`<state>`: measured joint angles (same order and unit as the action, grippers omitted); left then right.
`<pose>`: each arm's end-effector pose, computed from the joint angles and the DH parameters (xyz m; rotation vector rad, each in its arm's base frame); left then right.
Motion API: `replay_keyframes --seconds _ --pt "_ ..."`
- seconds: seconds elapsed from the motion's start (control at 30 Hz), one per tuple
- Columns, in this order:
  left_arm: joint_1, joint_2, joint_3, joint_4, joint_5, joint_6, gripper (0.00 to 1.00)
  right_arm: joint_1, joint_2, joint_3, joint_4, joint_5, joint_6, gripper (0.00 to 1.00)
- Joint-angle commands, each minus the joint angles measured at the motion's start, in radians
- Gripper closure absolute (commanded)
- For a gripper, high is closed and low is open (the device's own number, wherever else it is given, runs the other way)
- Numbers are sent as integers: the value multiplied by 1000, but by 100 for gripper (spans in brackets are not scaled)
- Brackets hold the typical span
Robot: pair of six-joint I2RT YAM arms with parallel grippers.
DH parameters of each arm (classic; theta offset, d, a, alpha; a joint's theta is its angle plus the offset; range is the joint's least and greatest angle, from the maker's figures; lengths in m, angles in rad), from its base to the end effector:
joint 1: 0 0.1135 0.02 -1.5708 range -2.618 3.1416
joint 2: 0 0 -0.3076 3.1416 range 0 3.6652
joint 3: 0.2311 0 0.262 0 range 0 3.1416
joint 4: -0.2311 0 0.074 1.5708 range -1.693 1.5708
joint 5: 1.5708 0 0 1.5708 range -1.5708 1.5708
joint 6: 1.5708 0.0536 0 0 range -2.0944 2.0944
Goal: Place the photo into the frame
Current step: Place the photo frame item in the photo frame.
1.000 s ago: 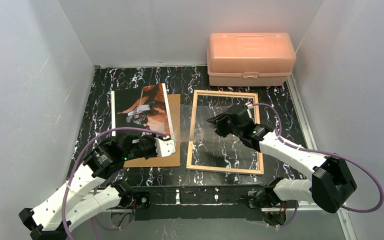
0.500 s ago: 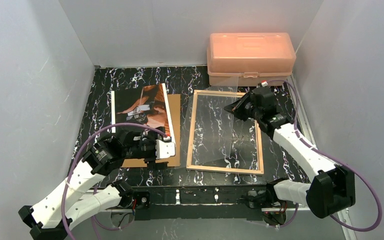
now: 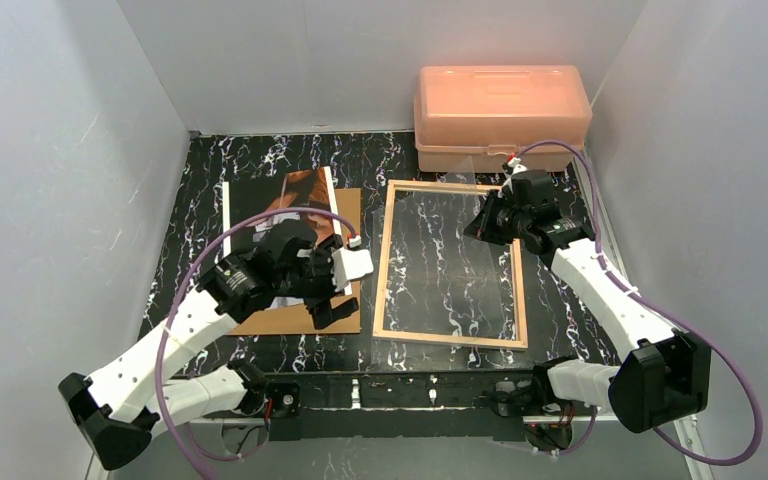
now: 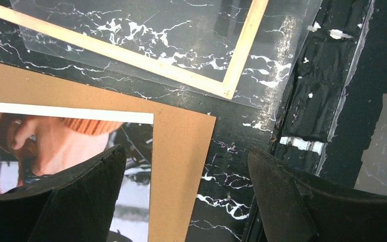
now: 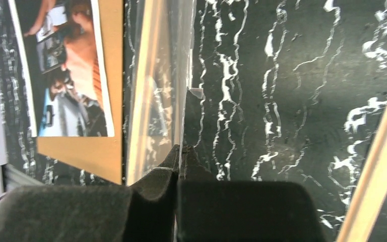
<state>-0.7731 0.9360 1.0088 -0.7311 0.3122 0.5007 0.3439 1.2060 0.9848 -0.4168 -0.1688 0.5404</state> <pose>0.1220 -0.1420 0.3631 1.4651 1.6909 -0.4965 0.2550 0.1009 0.3279 0.1271 2.2790 0.6656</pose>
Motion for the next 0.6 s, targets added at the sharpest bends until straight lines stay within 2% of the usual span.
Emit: replay_keyframes --seconds 0.0,0.3,0.57 --pt "26 44 50 10 -8 -81 11 -7 -50 4 16 126 -127 99" --pt "119 146 93 6 62 -167 14 -7 -157 -150 232 261 -144 99" --pt "154 262 131 -4 21 -245 16 -10 -87 -175 291 207 -200 99"
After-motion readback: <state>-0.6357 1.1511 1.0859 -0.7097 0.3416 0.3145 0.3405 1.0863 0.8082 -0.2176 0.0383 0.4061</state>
